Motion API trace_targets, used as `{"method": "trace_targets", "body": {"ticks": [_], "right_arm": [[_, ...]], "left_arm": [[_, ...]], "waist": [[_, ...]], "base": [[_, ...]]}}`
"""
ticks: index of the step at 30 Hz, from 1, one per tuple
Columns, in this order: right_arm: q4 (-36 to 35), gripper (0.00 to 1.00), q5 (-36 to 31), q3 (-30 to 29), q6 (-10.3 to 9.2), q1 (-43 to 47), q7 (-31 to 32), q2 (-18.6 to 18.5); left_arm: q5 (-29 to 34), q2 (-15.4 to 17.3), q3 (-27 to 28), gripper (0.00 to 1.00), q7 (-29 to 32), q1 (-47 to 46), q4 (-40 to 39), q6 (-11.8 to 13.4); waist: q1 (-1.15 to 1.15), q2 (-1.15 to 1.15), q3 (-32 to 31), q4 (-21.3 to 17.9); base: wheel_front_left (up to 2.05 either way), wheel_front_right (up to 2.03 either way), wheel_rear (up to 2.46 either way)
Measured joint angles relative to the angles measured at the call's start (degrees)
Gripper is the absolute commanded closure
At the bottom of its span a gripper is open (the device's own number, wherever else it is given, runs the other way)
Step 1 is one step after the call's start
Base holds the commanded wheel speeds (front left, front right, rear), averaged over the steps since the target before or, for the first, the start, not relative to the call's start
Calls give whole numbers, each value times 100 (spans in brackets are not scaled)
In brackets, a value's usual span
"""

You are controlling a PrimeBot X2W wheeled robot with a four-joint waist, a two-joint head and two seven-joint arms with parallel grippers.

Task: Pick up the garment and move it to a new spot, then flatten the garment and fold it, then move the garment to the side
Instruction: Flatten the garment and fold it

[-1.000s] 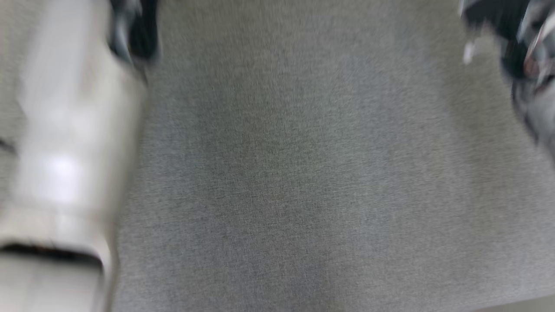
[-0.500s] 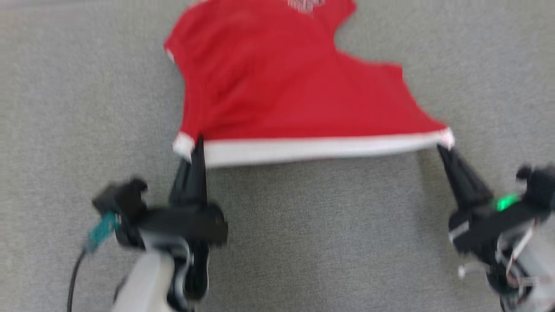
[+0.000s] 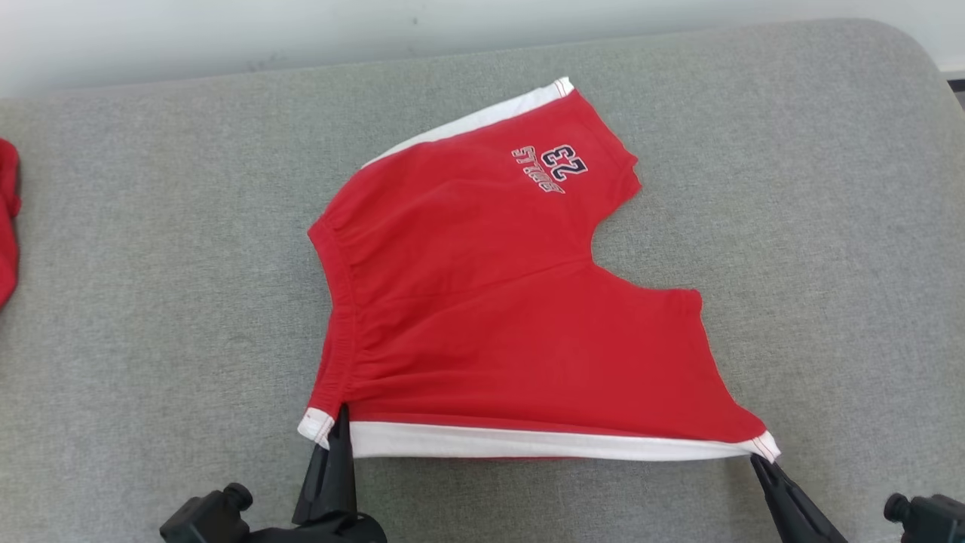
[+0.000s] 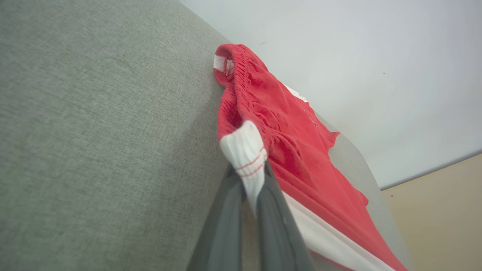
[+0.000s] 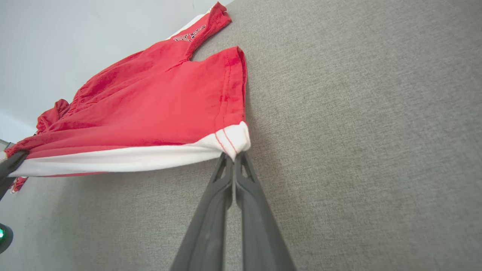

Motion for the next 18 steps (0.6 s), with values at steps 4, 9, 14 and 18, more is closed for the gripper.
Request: {"method": "trace_targets", "body": {"ticks": [4, 9, 14, 18], "right_arm": [[-360, 100, -265, -464, 0, 276, 245, 322], [-750, 100, -565, -877, 0, 53, 568, 537], [-773, 100, -758, -1060, -1, -581, 850, 573], [-512, 100, -800, -1069, -5, -1137, 985, 542]], "left_arm": [[1, 0, -76, 100, -1, 69, -48, -2], [0, 3, -71, 100, -2, -79, -76, -51], [-259, 7, -231, 100, -12, -531, -7, -49], [-537, 7, -458, 100, -19, -1009, 308, -15]], "waist": [[0, 1, -73, 50], [1, 1, -140, 99], [1, 1, -125, 191], [1, 2, -65, 292]], "base": [[0, 0, 0], [0, 0, 0], [0, 0, 0], [0, 0, 0]]}}
